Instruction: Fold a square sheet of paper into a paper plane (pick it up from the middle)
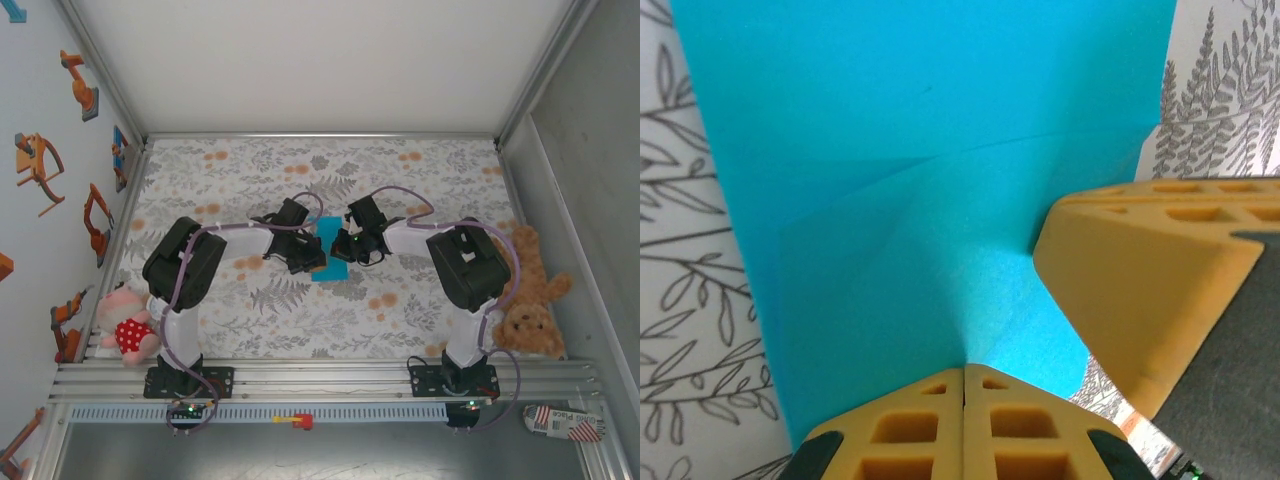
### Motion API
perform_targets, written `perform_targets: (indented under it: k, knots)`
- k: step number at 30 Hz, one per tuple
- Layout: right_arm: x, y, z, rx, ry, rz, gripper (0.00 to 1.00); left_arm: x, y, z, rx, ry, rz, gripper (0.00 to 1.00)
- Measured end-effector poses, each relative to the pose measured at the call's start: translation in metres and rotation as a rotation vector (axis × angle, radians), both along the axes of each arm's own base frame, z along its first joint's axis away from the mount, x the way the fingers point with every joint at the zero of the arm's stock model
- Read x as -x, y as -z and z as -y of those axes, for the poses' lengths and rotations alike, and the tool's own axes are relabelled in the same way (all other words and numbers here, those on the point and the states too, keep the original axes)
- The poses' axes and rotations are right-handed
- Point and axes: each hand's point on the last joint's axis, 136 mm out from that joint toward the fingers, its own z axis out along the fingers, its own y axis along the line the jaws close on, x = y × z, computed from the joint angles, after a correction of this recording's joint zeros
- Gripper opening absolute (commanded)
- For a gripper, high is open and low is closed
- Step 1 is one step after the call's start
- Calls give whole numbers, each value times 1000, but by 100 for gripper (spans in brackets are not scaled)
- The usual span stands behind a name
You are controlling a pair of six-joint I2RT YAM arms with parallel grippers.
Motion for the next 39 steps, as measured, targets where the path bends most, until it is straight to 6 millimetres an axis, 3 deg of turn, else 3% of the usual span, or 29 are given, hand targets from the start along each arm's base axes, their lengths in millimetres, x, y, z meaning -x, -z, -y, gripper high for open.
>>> perform_targets:
  k: [11,17,19,21,25,29,32,34,39]
  knots:
    - [0,0,-2,-2,-5,-8,0,40,1,-38,-51,34,9,1]
    - [0,-3,-2,-5,-5,-4,0,50,-8,-60,-126,21,1,4]
    - [-1,-6,-1,-5,-2,3,0,43,-21,-61,-114,6,38,7]
    - [-3,-14,-1,-15,13,19,7,31,-37,-55,-82,-6,89,11]
    - [-13,-55,2,-50,68,118,19,1,-64,-34,-3,-34,192,18]
    - [-19,-81,9,-81,142,189,35,-23,-71,-16,38,-52,239,21]
    - [-16,-72,18,-74,199,176,44,-35,-59,-9,25,-59,234,22]
    - [-9,-57,24,-61,227,141,58,-41,-47,-7,7,-65,218,22]
    - [-2,-36,28,-57,272,72,58,-52,-27,-14,-22,-90,190,22]
